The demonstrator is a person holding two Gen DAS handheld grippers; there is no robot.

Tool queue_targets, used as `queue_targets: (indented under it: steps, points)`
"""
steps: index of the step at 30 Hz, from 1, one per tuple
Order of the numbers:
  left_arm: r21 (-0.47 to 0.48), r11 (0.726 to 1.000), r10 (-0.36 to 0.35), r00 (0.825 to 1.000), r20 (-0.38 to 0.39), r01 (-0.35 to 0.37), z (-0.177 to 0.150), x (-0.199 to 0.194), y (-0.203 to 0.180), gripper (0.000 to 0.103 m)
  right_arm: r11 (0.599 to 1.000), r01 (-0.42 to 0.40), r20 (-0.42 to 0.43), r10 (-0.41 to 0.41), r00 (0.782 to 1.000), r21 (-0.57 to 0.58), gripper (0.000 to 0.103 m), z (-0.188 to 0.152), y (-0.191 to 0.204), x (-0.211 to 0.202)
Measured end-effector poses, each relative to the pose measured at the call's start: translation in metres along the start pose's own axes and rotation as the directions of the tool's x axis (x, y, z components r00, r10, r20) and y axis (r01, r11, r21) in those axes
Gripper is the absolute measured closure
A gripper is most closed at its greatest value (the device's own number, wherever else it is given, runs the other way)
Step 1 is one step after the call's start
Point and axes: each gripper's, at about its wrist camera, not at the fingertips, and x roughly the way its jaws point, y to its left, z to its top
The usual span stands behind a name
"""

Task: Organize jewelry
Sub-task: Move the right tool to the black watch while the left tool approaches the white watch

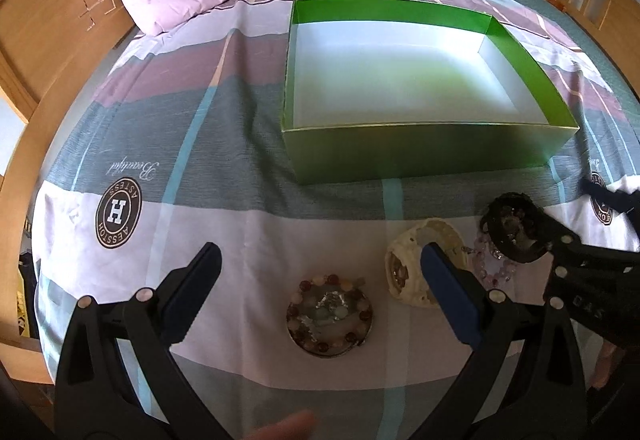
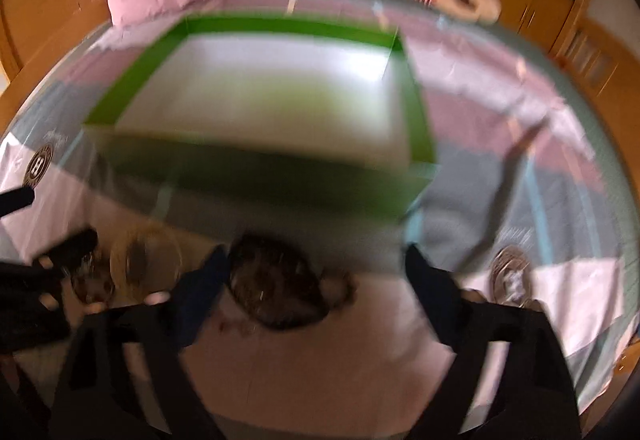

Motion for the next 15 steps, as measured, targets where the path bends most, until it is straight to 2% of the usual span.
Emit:
queue_targets:
  steps: [4, 6, 9, 15]
  points:
    - [-0.076, 0.997, -0.037, 0.998, -0.048, 0.033, 0.004, 0.007, 0.027, 0.006, 1.000, -0.016, 0.022, 0.015, 1.000, 0.027, 0.035, 0.001, -0.008, -0.013]
    - [-0.139, 0.988, -0.077, 0.995, -0.069, 0.067, 0.004, 0.010, 0.043, 0.024, 1.000, -0.016, 0.027, 0.015, 1.000, 0.019, 0.035, 0.000, -0.009, -0.016]
    - [-0.187, 0.977, -0.119, 0.989, -0.087, 0.102, 0.004, 0.011, 0.058, 0.038, 0.997, -0.072, 0.000, 0.072, 0.997, 0.003, 0.035, -0.002, -0.006, -0.013]
    - [-0.175, 0.967, -0.203, 0.974, -0.099, 0.183, -0.002, 0.011, 0.047, 0.037, 0.998, -0.026, -0.062, 0.023, 0.998, -0.057, 0.035, -0.009, 0.008, 0.006]
